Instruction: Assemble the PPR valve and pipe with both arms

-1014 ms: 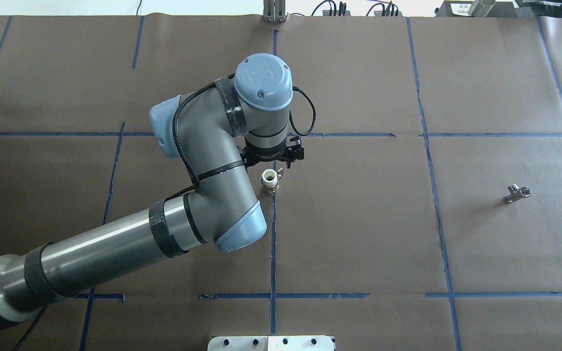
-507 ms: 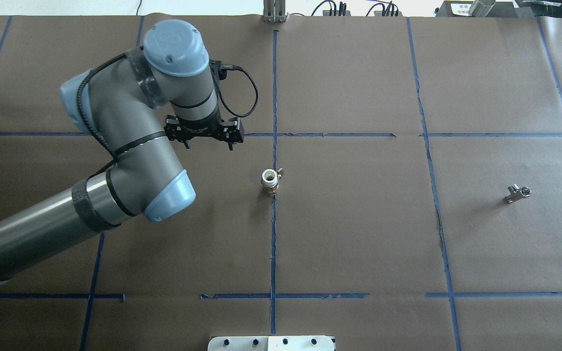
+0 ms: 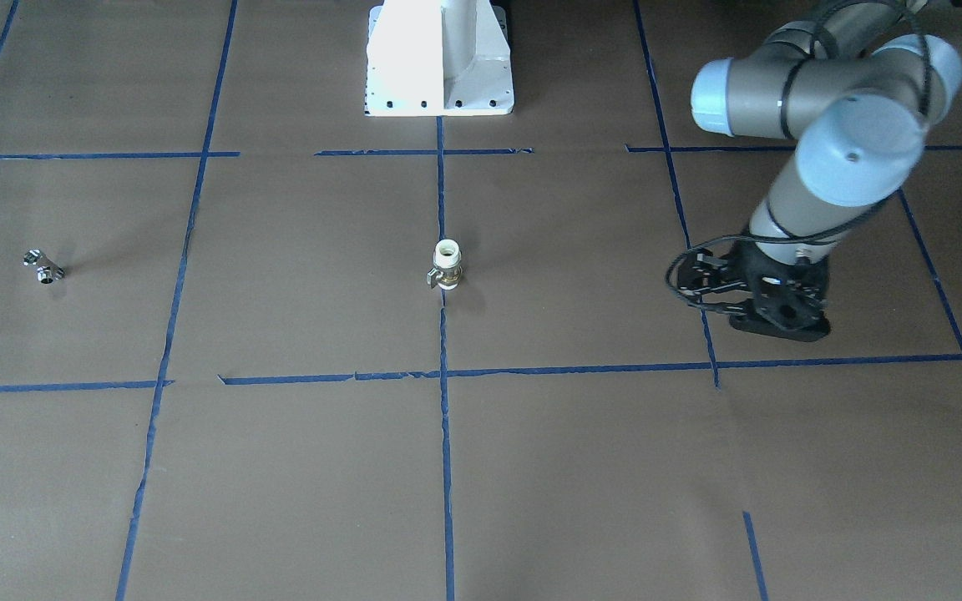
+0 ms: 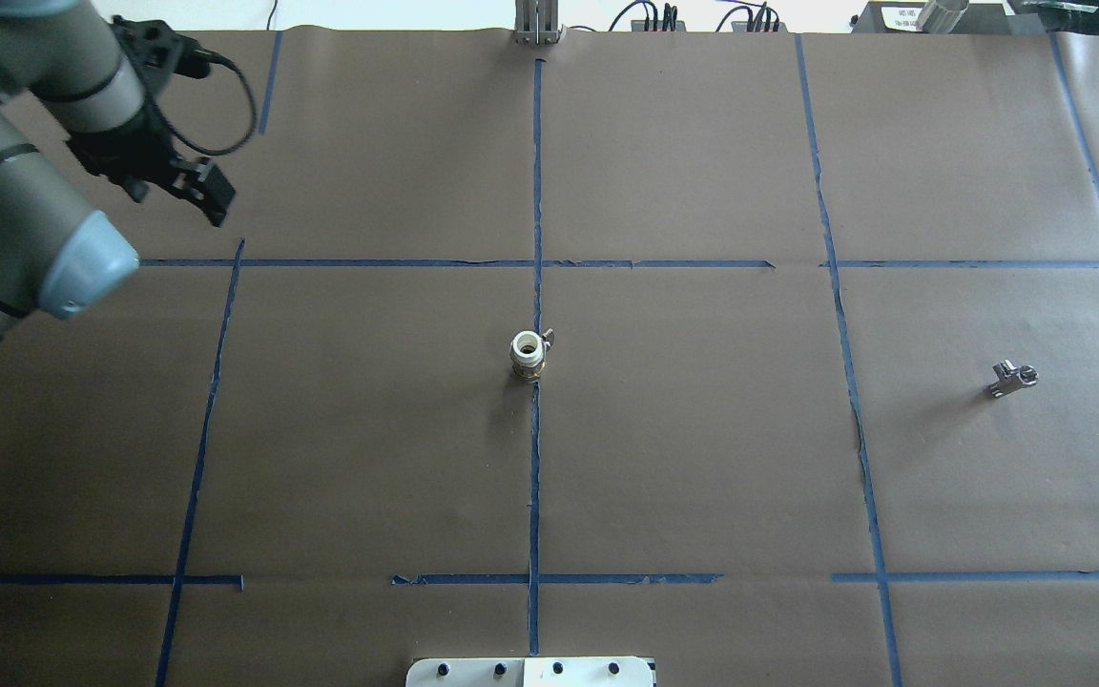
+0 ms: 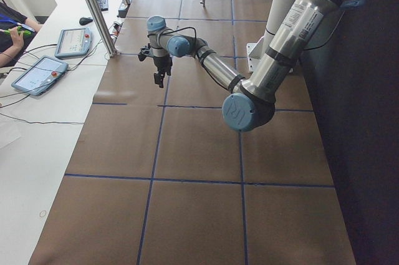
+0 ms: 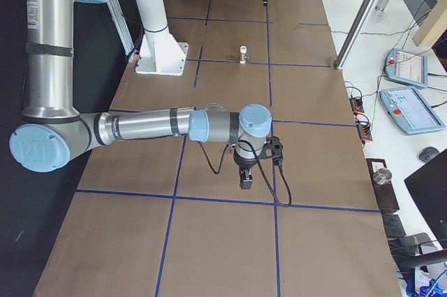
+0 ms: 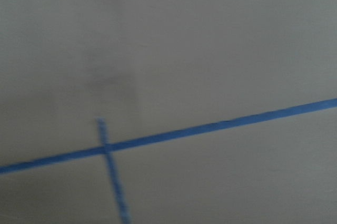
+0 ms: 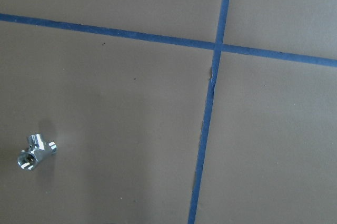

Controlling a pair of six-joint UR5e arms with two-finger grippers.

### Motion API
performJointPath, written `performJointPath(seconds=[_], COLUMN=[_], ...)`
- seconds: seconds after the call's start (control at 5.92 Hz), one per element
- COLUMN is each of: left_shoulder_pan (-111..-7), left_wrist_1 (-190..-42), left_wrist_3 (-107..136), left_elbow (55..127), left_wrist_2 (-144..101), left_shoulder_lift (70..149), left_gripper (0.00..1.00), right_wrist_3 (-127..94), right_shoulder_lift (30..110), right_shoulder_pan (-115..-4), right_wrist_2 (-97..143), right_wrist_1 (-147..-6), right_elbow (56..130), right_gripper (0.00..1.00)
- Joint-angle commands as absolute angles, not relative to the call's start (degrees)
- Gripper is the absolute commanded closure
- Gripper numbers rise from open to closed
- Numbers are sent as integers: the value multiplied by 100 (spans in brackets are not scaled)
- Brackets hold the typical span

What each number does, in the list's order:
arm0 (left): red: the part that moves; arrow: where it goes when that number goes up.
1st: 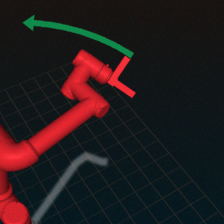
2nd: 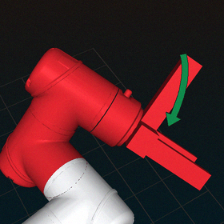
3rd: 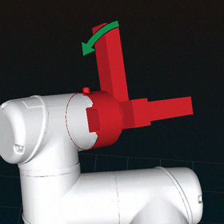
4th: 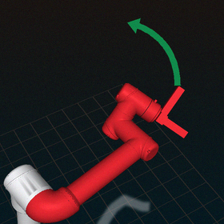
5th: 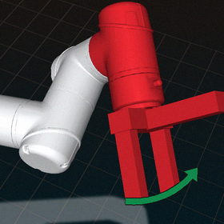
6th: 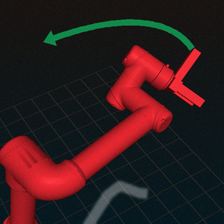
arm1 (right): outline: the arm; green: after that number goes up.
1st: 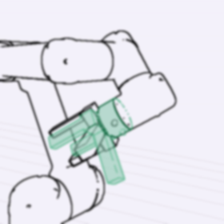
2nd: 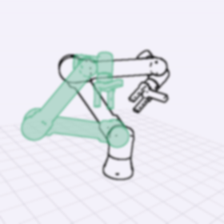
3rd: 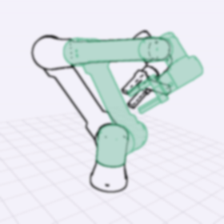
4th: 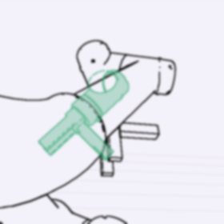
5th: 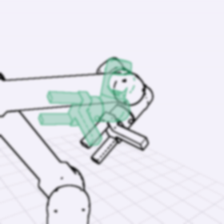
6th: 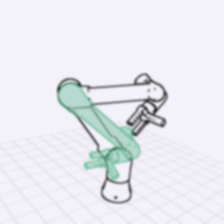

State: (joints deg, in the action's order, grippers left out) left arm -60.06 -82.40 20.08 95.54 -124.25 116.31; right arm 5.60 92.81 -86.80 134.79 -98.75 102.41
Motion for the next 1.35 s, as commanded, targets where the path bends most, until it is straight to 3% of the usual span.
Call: performJointPath(seconds=[0.0,0.68,1.18], left_shoulder_pan=[-7227,-8761,-8763], left_wrist_1=[-8314,-8350,-8376], left_wrist_3=[454,-1283,-1248], left_elbow=[9492,9571,9562], left_wrist_2=[-12952,-13465,-13465], left_shoulder_lift=[10431,8485,8508], left_gripper=[0,0,0], right_wrist_3=[545,-1068,-3687], right_shoulder_lift=[8983,8974,9097], right_shoulder_pan=[-8544,-7737,-6175], right_wrist_2=[13465,13439,12677], right_wrist_1=[-9888,-9548,-7291], right_elbow=[10274,10660,10504], right_gripper=[0,0,0])
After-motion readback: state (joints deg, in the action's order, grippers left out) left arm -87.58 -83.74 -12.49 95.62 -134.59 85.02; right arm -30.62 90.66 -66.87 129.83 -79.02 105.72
